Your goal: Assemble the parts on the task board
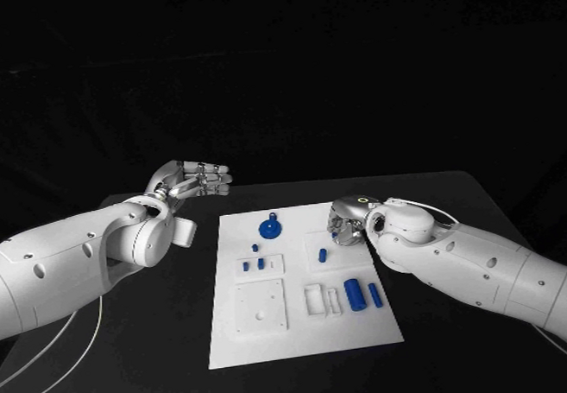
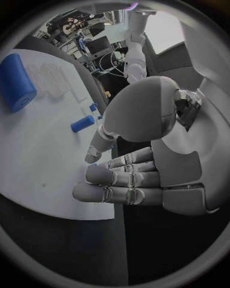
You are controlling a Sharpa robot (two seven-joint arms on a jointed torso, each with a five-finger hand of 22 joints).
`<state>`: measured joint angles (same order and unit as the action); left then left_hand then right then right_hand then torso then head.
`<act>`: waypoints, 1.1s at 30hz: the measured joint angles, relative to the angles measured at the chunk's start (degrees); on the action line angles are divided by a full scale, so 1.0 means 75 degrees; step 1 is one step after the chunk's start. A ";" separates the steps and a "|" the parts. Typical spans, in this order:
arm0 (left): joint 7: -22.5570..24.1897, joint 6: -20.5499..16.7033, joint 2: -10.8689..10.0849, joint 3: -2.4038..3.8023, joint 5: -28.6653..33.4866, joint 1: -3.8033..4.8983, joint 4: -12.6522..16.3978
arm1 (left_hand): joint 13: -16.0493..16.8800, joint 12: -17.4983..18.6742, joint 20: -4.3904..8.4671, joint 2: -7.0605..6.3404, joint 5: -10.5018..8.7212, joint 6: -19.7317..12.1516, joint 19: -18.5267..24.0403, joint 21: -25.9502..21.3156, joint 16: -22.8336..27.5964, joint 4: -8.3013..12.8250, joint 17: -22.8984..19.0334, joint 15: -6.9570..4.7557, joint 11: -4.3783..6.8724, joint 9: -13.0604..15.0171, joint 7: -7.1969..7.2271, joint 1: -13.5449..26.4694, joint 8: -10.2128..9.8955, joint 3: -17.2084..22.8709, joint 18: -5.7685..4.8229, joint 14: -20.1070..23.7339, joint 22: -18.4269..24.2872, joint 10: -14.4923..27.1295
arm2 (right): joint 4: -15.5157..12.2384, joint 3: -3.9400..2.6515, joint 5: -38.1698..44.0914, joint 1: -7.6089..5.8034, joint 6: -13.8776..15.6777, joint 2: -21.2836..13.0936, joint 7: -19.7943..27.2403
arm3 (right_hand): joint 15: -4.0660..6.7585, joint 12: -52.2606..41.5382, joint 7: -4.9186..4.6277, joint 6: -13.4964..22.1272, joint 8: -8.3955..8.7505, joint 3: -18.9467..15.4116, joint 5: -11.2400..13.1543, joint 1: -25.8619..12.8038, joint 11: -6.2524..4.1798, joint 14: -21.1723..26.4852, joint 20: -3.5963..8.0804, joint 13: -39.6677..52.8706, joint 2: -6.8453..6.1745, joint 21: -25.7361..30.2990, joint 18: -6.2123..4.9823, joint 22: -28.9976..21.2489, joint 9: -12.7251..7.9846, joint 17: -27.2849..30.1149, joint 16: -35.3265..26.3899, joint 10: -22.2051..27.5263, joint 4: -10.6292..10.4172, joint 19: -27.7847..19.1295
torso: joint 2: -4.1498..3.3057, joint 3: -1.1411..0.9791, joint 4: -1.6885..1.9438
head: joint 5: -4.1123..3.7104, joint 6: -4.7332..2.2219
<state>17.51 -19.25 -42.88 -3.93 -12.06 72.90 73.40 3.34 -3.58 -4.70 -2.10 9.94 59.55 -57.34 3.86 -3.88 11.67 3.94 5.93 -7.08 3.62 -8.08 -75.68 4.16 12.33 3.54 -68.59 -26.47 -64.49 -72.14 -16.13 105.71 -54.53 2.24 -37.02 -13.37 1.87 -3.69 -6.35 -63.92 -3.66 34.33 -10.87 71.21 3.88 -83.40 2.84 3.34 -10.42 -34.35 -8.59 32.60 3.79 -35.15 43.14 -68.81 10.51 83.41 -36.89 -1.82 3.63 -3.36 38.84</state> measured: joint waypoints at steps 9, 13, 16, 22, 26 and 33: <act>-0.0017 0.0024 0.0009 0.0000 0.0021 0.0001 -0.0001 | 0.0000 0.0000 0.0000 0.0030 0.0000 0.0000 0.0000 0.0000 0.0000 0.0000 -0.0001 0.0000 0.0000 0.0000 0.0000 -0.0031 0.0000 0.0000 0.0000 0.0000 0.0078 0.0000 | 0.0113 0.0100 0.0021 -0.0042 0.0007 0.0072 -0.0032 | 0.0000 0.0001 0.0014 -0.0265 0.0000 0.0125 0.0239 0.0058 -0.0056 0.0000 0.0000 -0.0001 0.0129 0.0039 0.0023 0.0134 -0.0002 -0.0011 0.0030 -0.0296 -0.0022 0.0000 | 0.0000 0.0001 0.0003 | 0.0000 0.0011; -0.0028 0.0048 0.0011 -0.0001 0.0027 0.0001 -0.0001 | 0.0000 0.0000 0.0000 0.0030 0.0000 0.0000 0.0000 0.0000 0.0000 0.0000 -0.0001 0.0000 0.0000 0.0000 0.0000 -0.0031 0.0000 0.0000 0.0000 0.0000 0.0078 0.0000 | 0.0165 0.0138 0.0043 -0.0069 0.0013 0.0107 -0.0040 | 0.0000 0.0001 0.0046 -0.0356 0.0001 0.0158 0.0266 0.0088 -0.0080 0.0000 0.0001 0.0003 0.0174 0.0039 0.0025 0.0211 -0.0004 -0.0023 0.0030 -0.0358 -0.0011 -0.0001 | 0.0000 0.0003 0.0004 | 0.0000 0.0018; -0.0033 0.0061 0.0013 -0.0001 0.0029 0.0001 -0.0002 | 0.0000 0.0000 0.0000 0.0059 0.0000 0.0000 0.0000 0.0029 0.0000 0.0000 -0.0001 0.0000 0.0000 -0.0001 0.0000 -0.0002 0.0000 0.0000 0.0000 0.0000 0.0094 0.0000 | 0.0201 0.0164 0.0070 -0.0085 0.0039 0.0134 -0.0049 | 0.0026 0.0003 0.0065 -0.0510 0.0002 0.0193 0.0498 0.0150 -0.0136 0.0026 0.0046 0.0003 0.0373 0.0039 0.0038 0.0305 -0.0003 -0.0034 0.0029 -0.0522 0.0024 -0.0012 | 0.0000 0.0002 0.0004 | 0.0000 0.0023; -0.0043 0.0084 0.0014 -0.0001 0.0034 0.0001 -0.0007 | 0.0000 0.0000 0.0000 0.0059 0.0000 0.0000 0.0001 0.0028 0.0000 0.0000 -0.0001 0.0000 0.0000 -0.0001 0.0000 -0.0002 0.0000 0.0000 -0.0001 0.0000 0.0097 0.0000 | 0.0263 0.0216 0.0166 -0.0093 0.0184 0.0188 -0.0096 | 0.0081 0.0065 0.0165 -0.0889 0.0028 0.0456 0.0888 0.0199 -0.0194 0.0026 0.0143 0.0003 0.0529 -0.0081 0.0152 0.0539 0.0031 -0.0045 0.0047 -0.0905 0.0204 -0.0055 | 0.0000 -0.0001 0.0003 | 0.0004 0.0038; -0.0047 0.0097 0.0017 -0.0001 0.0036 0.0001 -0.0019 | 0.0000 0.0000 0.0000 0.0059 -0.0001 0.0000 0.0001 0.0028 0.0000 0.0000 -0.0002 0.0000 0.0000 -0.0001 0.0000 -0.0002 0.0000 0.0000 0.0000 0.0000 0.0109 -0.0001 | 0.0270 0.0241 0.0243 -0.0084 0.0281 0.0209 -0.0139 | 0.0135 0.0065 0.0194 -0.0987 0.0040 0.0590 0.0768 0.0190 -0.0168 0.0027 0.0182 0.0060 0.0538 -0.0139 0.0213 0.0706 0.0058 -0.0062 0.0052 -0.0959 0.0275 -0.0093 | 0.0000 -0.0002 0.0002 | 0.0004 0.0044; -0.0052 0.0111 0.0019 -0.0001 0.0038 0.0001 -0.0051 | 0.0000 0.0000 0.0000 0.0089 0.0000 0.0000 0.0001 0.0028 0.0000 0.0000 -0.0002 0.0000 0.0000 -0.0001 0.0000 -0.0032 0.0000 0.0000 0.0000 0.0000 0.0121 0.0000 | 0.0218 0.0272 0.0353 -0.0045 0.0476 0.0197 -0.0204 | 0.0181 0.0090 0.0208 -0.1054 0.0040 0.0707 0.0740 0.0190 -0.0180 0.0034 0.0225 0.0012 0.0537 -0.0184 0.0256 0.1039 0.0065 -0.0088 0.0052 -0.1000 0.0328 -0.0136 | 0.0000 -0.0003 -0.0001 | 0.0014 0.0057</act>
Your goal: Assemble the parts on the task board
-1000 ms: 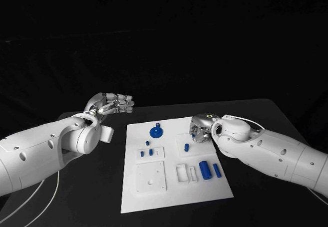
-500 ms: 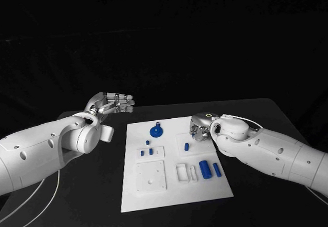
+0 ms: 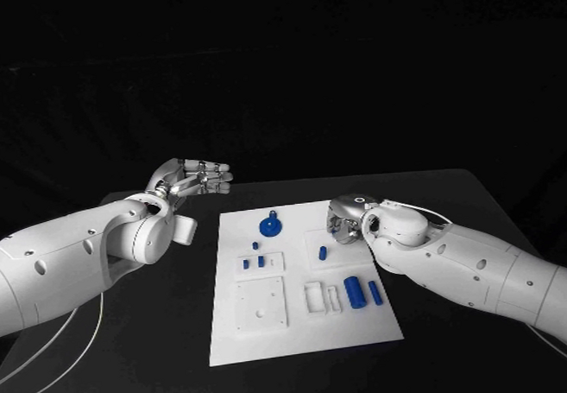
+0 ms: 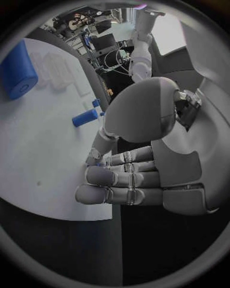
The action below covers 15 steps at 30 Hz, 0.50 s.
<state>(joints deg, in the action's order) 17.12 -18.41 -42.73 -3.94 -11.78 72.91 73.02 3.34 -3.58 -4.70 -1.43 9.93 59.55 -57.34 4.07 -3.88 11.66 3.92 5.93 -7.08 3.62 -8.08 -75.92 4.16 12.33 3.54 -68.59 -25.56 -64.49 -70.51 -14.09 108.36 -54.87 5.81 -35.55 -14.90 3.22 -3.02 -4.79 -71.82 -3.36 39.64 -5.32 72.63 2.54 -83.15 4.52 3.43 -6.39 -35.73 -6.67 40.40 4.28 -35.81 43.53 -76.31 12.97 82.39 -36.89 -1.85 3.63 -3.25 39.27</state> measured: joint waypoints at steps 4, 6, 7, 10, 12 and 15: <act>0.0000 0.0006 0.0000 0.0000 0.0001 0.0000 -0.0021 | 0.0000 0.0000 0.0000 0.0000 0.0000 0.0000 0.0000 0.0000 0.0000 0.0000 0.0000 0.0000 0.0000 0.0000 0.0000 0.0000 0.0000 0.0000 0.0000 0.0000 0.0000 0.0000 | -0.0092 0.0010 0.0015 0.0027 0.0121 -0.0059 -0.0028 | 0.0008 0.0000 0.0023 -0.0024 0.0001 0.0000 0.0000 0.0001 0.0014 -0.0007 0.0000 0.0000 -0.0001 0.0000 -0.0012 0.0093 -0.0001 -0.0002 0.0034 -0.0014 0.0000 0.0000 | 0.0002 -0.0004 0.0000 | 0.0016 -0.0001; 0.0000 0.0009 0.0001 0.0000 0.0002 0.0000 -0.0036 | 0.0000 0.0000 0.0000 0.0000 0.0000 0.0000 0.0000 0.0000 0.0000 0.0000 0.0000 0.0000 0.0000 0.0000 0.0000 0.0000 0.0000 0.0000 0.0000 0.0000 0.0000 0.0000 | -0.0173 -0.0003 0.0014 0.0036 0.0206 -0.0106 -0.0033 | 0.0008 -0.0012 0.0023 -0.0024 0.0001 0.0023 0.0000 0.0001 0.0014 -0.0007 0.0000 0.0000 -0.0002 0.0000 -0.0017 0.0175 -0.0001 -0.0002 0.0035 -0.0014 -0.0023 0.0000 | 0.0003 -0.0006 0.0000 | 0.0026 -0.0007; 0.0000 0.0009 0.0001 0.0000 0.0002 0.0000 -0.0044 | 0.0000 0.0000 0.0000 0.0000 0.0000 0.0000 0.0000 0.0000 0.0000 0.0000 0.0000 0.0000 0.0000 0.0000 0.0000 0.0000 0.0000 0.0000 0.0000 0.0000 0.0000 0.0000 | -0.0217 -0.0023 0.0013 0.0039 0.0243 -0.0125 -0.0033 | 0.0008 -0.0039 0.0023 -0.0024 0.0001 0.0031 0.0000 0.0001 0.0014 -0.0007 0.0000 0.0000 -0.0002 0.0016 -0.0018 0.0216 -0.0001 -0.0002 0.0035 -0.0014 -0.0031 0.0000 | 0.0003 -0.0007 0.0000 | 0.0031 -0.0010; 0.0004 0.0010 0.0002 0.0000 0.0002 0.0000 -0.0071 | 0.0000 0.0000 0.0000 0.0000 0.0000 0.0000 0.0000 0.0000 0.0000 0.0000 0.0000 0.0000 0.0000 0.0000 0.0000 0.0000 0.0000 0.0000 0.0000 0.0000 0.0014 0.0000 | -0.0407 -0.0151 -0.0020 0.0041 0.0425 -0.0182 -0.0021 | 0.0008 -0.0040 0.0023 -0.0024 0.0002 0.0052 0.0000 0.0000 0.0013 -0.0007 0.0025 0.0000 -0.0003 0.0094 -0.0021 0.0282 -0.0002 -0.0002 0.0035 -0.0013 -0.0052 0.0027 | 0.0004 -0.0006 -0.0004 | 0.0038 -0.0021; 0.0009 0.0010 0.0004 0.0000 0.0003 0.0000 -0.0092 | 0.0000 0.0000 0.0000 0.0000 0.0000 0.0000 0.0000 0.0000 0.0000 0.0000 -0.0001 0.0000 0.0000 0.0000 0.0000 0.0000 0.0000 0.0000 0.0000 0.0000 0.0014 0.0000 | -0.0524 -0.0244 -0.0052 0.0035 0.0557 -0.0215 -0.0002 | 0.0008 -0.0040 0.0023 -0.0024 0.0004 0.0052 0.0000 0.0000 0.0013 -0.0007 0.0025 0.0000 -0.0003 0.0097 -0.0021 0.0315 -0.0003 -0.0001 0.0035 -0.0013 -0.0052 0.0027 | 0.0005 -0.0006 -0.0008 | 0.0040 -0.0029; 0.0014 0.0010 0.0016 0.0000 0.0004 0.0000 -0.0124 | 0.0000 0.0000 0.0000 0.0000 0.0000 0.0000 0.0000 0.0000 0.0000 0.0000 -0.0001 0.0000 0.0000 0.0000 0.0000 0.0000 0.0000 0.0000 0.0000 0.0000 0.0013 0.0000 | -0.0703 -0.0379 -0.0126 0.0029 0.0785 -0.0285 0.0035 | 0.0007 -0.0040 0.0023 -0.0024 0.0005 0.0052 0.0000 0.0000 0.0013 -0.0007 0.0025 0.0001 -0.0003 0.0128 -0.0022 0.0335 -0.0003 -0.0001 0.0035 -0.0013 -0.0052 0.0028 | 0.0008 -0.0004 -0.0012 | 0.0044 -0.0037</act>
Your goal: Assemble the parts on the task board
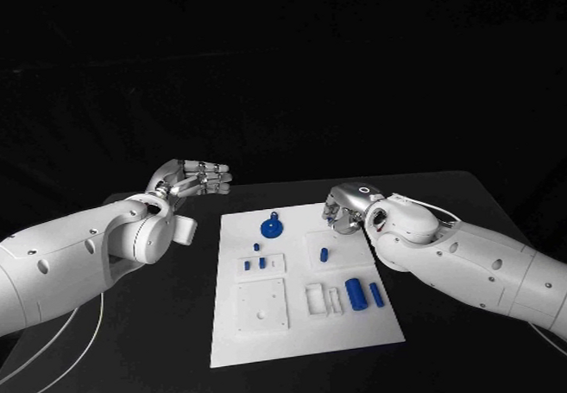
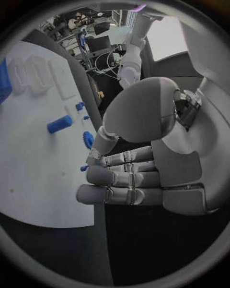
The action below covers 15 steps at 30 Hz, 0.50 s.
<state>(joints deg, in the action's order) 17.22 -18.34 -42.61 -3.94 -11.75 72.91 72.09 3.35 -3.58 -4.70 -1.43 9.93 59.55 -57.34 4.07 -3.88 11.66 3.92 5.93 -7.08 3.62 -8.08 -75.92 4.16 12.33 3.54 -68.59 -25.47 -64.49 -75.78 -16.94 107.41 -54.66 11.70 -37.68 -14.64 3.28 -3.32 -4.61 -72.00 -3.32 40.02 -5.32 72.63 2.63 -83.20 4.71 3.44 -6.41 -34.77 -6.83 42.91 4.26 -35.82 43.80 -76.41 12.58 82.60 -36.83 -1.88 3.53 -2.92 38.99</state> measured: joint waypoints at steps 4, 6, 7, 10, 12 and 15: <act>0.0005 0.0000 0.0027 0.0000 0.0002 0.0000 -0.0038 | 0.0000 0.0000 0.0000 0.0000 0.0000 0.0000 0.0000 0.0000 0.0000 0.0000 0.0000 0.0000 0.0000 0.0000 0.0000 0.0000 0.0000 0.0000 0.0000 0.0000 0.0000 0.0000 | -0.0246 -0.0133 -0.0128 -0.0001 0.0246 -0.0102 0.0060 | 0.0016 0.0000 0.0024 -0.0023 0.0001 0.0022 0.0000 0.0000 0.0000 0.0017 -0.0001 0.0000 -0.0001 0.0007 0.0000 0.0025 -0.0003 0.0000 0.0000 0.0001 -0.0022 0.0001 | 0.0004 0.0004 -0.0001 | 0.0003 -0.0012; 0.0006 0.0000 0.0038 0.0000 0.0003 0.0000 -0.0048 | 0.0000 0.0000 0.0000 0.0000 0.0000 0.0000 0.0000 0.0000 0.0000 0.0000 0.0000 0.0000 0.0000 0.0000 0.0000 0.0000 0.0000 0.0000 0.0000 0.0000 0.0000 0.0000 | -0.0376 -0.0165 -0.0203 -0.0002 0.0343 -0.0148 0.0093 | 0.0028 0.0000 0.0024 -0.0023 0.0002 0.0022 0.0000 0.0000 -0.0001 0.0028 -0.0001 0.0001 -0.0001 0.0007 -0.0001 0.0025 -0.0002 0.0000 0.0000 0.0001 -0.0022 0.0001 | 0.0005 0.0009 -0.0004 | 0.0004 -0.0017; 0.0006 0.0000 0.0043 0.0000 0.0003 0.0000 -0.0053 | 0.0000 0.0000 0.0000 0.0000 0.0000 0.0000 0.0000 0.0000 0.0000 0.0000 0.0000 0.0000 0.0000 0.0000 0.0000 0.0000 0.0000 0.0000 0.0000 0.0000 0.0000 0.0000 | -0.0434 -0.0173 -0.0238 -0.0001 0.0379 -0.0165 0.0109 | 0.0028 0.0000 0.0024 -0.0023 0.0002 0.0022 0.0000 0.0000 -0.0001 0.0028 0.0002 0.0001 -0.0001 0.0011 0.0000 0.0036 -0.0002 0.0001 0.0000 0.0001 -0.0022 0.0003 | 0.0005 0.0009 -0.0004 | 0.0011 -0.0017; 0.0007 0.0000 0.0055 0.0000 0.0005 0.0000 -0.0068 | 0.0000 0.0000 0.0000 0.0000 0.0000 0.0000 0.0000 0.0000 0.0000 0.0000 0.0000 0.0000 0.0000 0.0000 0.0000 0.0000 0.0000 0.0000 0.0000 0.0000 -0.0001 0.0000 | -0.0595 -0.0190 -0.0334 0.0007 0.0452 -0.0202 0.0148 | 0.0028 0.0001 0.0024 -0.0023 0.0002 0.0022 0.0000 -0.0001 -0.0002 0.0028 0.0025 0.0002 -0.0001 0.0036 -0.0001 0.0050 0.0000 0.0001 0.0000 0.0001 -0.0023 0.0028 | 0.0004 0.0010 -0.0005 | 0.0036 -0.0021; 0.0007 0.0000 0.0067 0.0000 0.0007 0.0000 -0.0079 | 0.0000 0.0000 0.0000 0.0000 0.0000 0.0000 0.0000 0.0000 0.0000 0.0000 0.0000 0.0000 0.0000 0.0000 0.0000 0.0000 0.0000 0.0000 0.0000 0.0000 -0.0001 0.0000 | -0.0766 -0.0199 -0.0417 0.0031 0.0502 -0.0232 0.0186 | 0.0028 0.0001 0.0024 -0.0023 0.0002 0.0022 0.0000 -0.0001 -0.0002 0.0028 0.0025 0.0002 -0.0002 0.0064 0.0000 0.0075 0.0001 0.0001 0.0000 0.0002 -0.0023 0.0029 | 0.0004 0.0010 -0.0005 | 0.0080 -0.0021; 0.0007 0.0001 0.0101 0.0000 0.0009 0.0001 -0.0104 | 0.0000 0.0000 0.0000 0.0000 0.0000 0.0000 0.0000 0.0000 0.0000 0.0021 0.0000 0.0000 0.0000 0.0000 0.0000 0.0000 0.0000 -0.0021 0.0000 0.0000 0.0033 0.0000 | -0.1050 -0.0204 -0.0538 0.0103 0.0556 -0.0256 0.0246 | 0.0028 0.0001 0.0024 -0.0023 0.0002 0.0022 0.0001 -0.0001 -0.0002 0.0028 0.0025 0.0003 -0.0002 0.0065 0.0000 0.0087 0.0000 0.0001 0.0000 0.0002 -0.0023 0.0029 | 0.0004 0.0010 -0.0004 | 0.0168 -0.0009</act>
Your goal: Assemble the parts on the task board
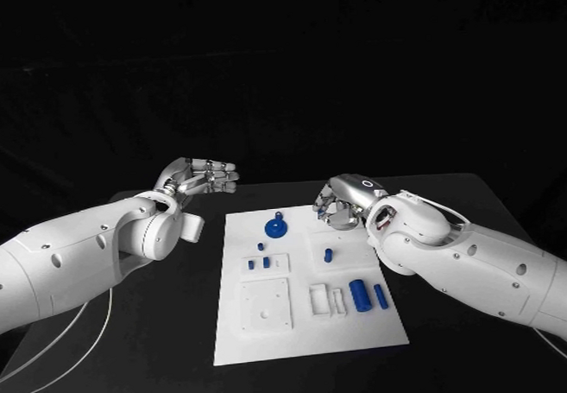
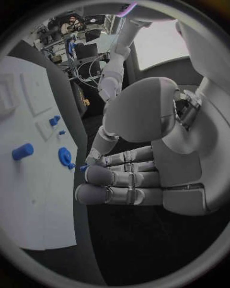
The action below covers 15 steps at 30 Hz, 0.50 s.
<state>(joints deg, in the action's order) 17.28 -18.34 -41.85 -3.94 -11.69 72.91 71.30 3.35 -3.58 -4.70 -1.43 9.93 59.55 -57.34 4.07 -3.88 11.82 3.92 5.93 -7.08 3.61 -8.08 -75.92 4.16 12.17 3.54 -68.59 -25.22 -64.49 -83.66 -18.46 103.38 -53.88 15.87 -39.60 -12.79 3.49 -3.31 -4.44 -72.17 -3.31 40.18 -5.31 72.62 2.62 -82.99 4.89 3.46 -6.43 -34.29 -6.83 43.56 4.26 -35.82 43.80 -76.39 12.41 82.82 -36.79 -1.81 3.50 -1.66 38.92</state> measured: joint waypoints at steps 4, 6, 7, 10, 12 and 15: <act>0.0000 0.0002 0.0057 -0.0001 0.0002 0.0000 -0.0030 | 0.0000 0.0000 0.0000 0.0000 0.0000 0.0000 0.0000 0.0000 0.0000 0.0000 0.0000 0.0000 0.0000 0.0000 0.0000 0.0000 0.0000 0.0000 0.0000 0.0000 0.0005 0.0000 | -0.0291 0.0039 -0.0138 0.0094 0.0043 0.0023 0.0085 | 0.0000 0.0001 0.0000 0.0000 0.0000 0.0000 -0.0057 -0.0009 -0.0001 0.0000 -0.0001 0.0001 -0.0009 0.0032 0.0000 0.0026 0.0000 0.0001 -0.0003 0.0001 0.0000 0.0001 | -0.0001 0.0007 0.0003 | 0.0173 0.0028; 0.0000 0.0002 0.0096 -0.0001 0.0003 0.0000 -0.0053 | 0.0000 0.0000 0.0000 0.0000 0.0000 0.0000 0.0000 0.0000 0.0000 0.0000 0.0000 0.0000 0.0000 0.0000 0.0000 0.0000 0.0000 0.0000 -0.0001 0.0000 0.0010 0.0000 | -0.0411 0.0111 -0.0197 0.0139 0.0061 0.0064 0.0129 | 0.0000 0.0001 0.0000 0.0000 0.0000 -0.0022 -0.0065 -0.0042 -0.0002 0.0000 -0.0004 0.0013 -0.0042 0.0062 0.0000 0.0053 0.0000 0.0001 -0.0005 0.0002 -0.0022 0.0004 | -0.0001 0.0014 0.0004 | 0.0277 0.0049; 0.0000 0.0002 0.0115 -0.0001 0.0004 0.0000 -0.0063 | 0.0000 0.0000 0.0000 0.0000 0.0000 0.0000 0.0000 0.0000 0.0000 0.0000 0.0000 0.0000 0.0000 0.0000 0.0000 0.0000 0.0000 0.0000 0.0000 0.0000 0.0010 0.0000 | -0.0457 0.0147 -0.0217 0.0160 0.0067 0.0087 0.0146 | 0.0000 0.0001 0.0000 0.0000 0.0001 -0.0023 -0.0069 -0.0050 -0.0003 0.0000 -0.0012 0.0029 -0.0050 0.0066 0.0000 0.0055 -0.0001 0.0001 -0.0005 0.0002 -0.0023 0.0013 | -0.0001 0.0015 0.0006 | 0.0312 0.0063; 0.0000 0.0002 0.0178 -0.0001 0.0005 0.0000 -0.0094 | 0.0000 0.0000 0.0000 0.0000 0.0000 0.0000 0.0000 0.0000 0.0000 0.0000 0.0000 0.0000 0.0000 0.0000 0.0000 0.0000 0.0000 0.0000 0.0000 0.0000 0.0009 0.0000 | -0.0608 0.0330 -0.0252 0.0248 0.0088 0.0182 0.0200 | -0.0001 0.0001 0.0000 0.0001 0.0001 -0.0023 -0.0070 -0.0050 -0.0006 -0.0001 -0.0012 0.0029 -0.0050 0.0066 0.0000 0.0065 -0.0001 0.0001 -0.0005 0.0001 -0.0023 0.0014 | -0.0001 0.0018 0.0012 | 0.0443 0.0103; 0.0000 0.0002 0.0212 -0.0001 0.0005 0.0000 -0.0118 | 0.0000 0.0000 0.0000 0.0000 0.0000 0.0000 0.0000 0.0000 0.0000 0.0000 -0.0001 0.0000 0.0000 0.0000 0.0000 0.0000 0.0000 0.0000 0.0000 0.0000 0.0022 0.0000 | -0.0673 0.0425 -0.0254 0.0325 0.0094 0.0253 0.0229 | -0.0001 0.0001 0.0000 0.0001 0.0001 -0.0023 -0.0070 -0.0050 -0.0022 -0.0001 -0.0013 0.0029 -0.0050 0.0066 0.0000 0.0065 -0.0001 0.0001 -0.0005 0.0002 -0.0023 0.0014 | -0.0001 0.0020 0.0014 | 0.0524 0.0123; 0.0003 0.0002 0.0259 -0.0001 0.0006 0.0000 -0.0167 | 0.0000 0.0000 0.0000 0.0000 0.0000 0.0000 0.0000 0.0000 0.0000 0.0000 -0.0001 0.0000 0.0000 0.0000 0.0000 0.0000 0.0000 0.0000 0.0000 0.0000 0.0026 0.0000 | -0.0736 0.0560 -0.0241 0.0447 0.0100 0.0383 0.0269 | -0.0001 0.0002 0.0000 0.0001 0.0001 -0.0023 -0.0070 -0.0050 -0.0023 -0.0001 -0.0013 0.0018 -0.0050 0.0066 -0.0001 0.0066 -0.0002 0.0001 -0.0005 0.0002 -0.0023 0.0014 | -0.0002 0.0020 0.0014 | 0.0622 0.0139</act>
<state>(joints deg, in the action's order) 17.30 -18.32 -39.91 -3.95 -11.64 72.91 70.05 3.35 -3.58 -4.70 -1.43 9.93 59.55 -57.34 4.07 -3.88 11.82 3.91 5.93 -7.08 3.61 -8.08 -75.92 4.16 12.17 3.54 -68.59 -25.02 -64.49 -89.18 -14.26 101.57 -50.53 16.62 -36.73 -10.77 3.48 -3.29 -4.44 -72.17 -3.30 40.01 -5.84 72.25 2.44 -82.99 4.80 3.60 -6.81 -33.79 -6.84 44.05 4.24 -35.81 43.76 -76.38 12.23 82.92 -36.81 -1.66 3.61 3.00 39.97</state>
